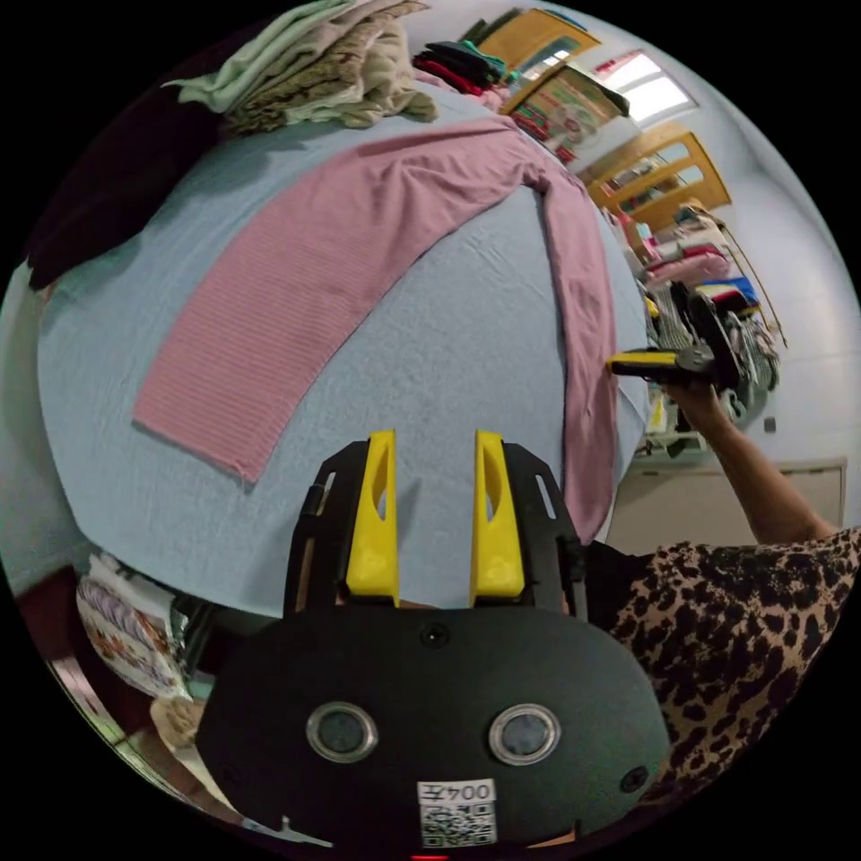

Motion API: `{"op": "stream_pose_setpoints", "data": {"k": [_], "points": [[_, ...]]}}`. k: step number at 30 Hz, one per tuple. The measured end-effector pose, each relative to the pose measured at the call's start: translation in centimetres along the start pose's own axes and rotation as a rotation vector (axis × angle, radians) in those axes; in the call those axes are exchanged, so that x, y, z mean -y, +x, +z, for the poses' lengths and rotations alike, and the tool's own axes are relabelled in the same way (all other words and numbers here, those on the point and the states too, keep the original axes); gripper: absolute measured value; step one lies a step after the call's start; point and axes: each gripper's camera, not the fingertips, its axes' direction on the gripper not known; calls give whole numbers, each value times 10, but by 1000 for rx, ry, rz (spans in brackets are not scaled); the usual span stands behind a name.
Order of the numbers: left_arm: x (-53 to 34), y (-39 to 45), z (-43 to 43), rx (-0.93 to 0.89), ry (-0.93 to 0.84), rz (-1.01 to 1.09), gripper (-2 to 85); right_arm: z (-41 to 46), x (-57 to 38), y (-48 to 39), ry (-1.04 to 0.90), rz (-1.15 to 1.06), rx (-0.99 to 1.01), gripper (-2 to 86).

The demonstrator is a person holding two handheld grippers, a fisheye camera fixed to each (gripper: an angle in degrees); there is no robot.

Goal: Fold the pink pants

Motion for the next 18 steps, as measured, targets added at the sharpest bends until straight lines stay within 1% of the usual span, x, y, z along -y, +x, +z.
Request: {"op": "stream_pose_setpoints", "data": {"k": [1,3,6,11,13,14,15,18], "points": [[1,-1,-3,-3,-9,21,125,-1,0,1,-5,15,22,-8],[3,-5,-15,3,-31,75,125,-12,-5,9,30,121,153,-8],[7,-12,-26,-28,-53,97,122,-24,-16,16,80,243,276,-8],[38,-6,-32,-34,-85,137,120,-19,-27,10,104,278,298,-8],[54,3,-38,-37,-65,154,120,-11,-25,9,58,244,299,-8],[66,11,-43,-37,-52,168,120,-4,-22,7,-1,189,307,-8],[79,21,-48,-30,-43,187,119,4,-20,8,-46,204,309,-8],[116,47,-61,-3,-25,234,118,11,-21,14,-38,250,347,-8]]}}
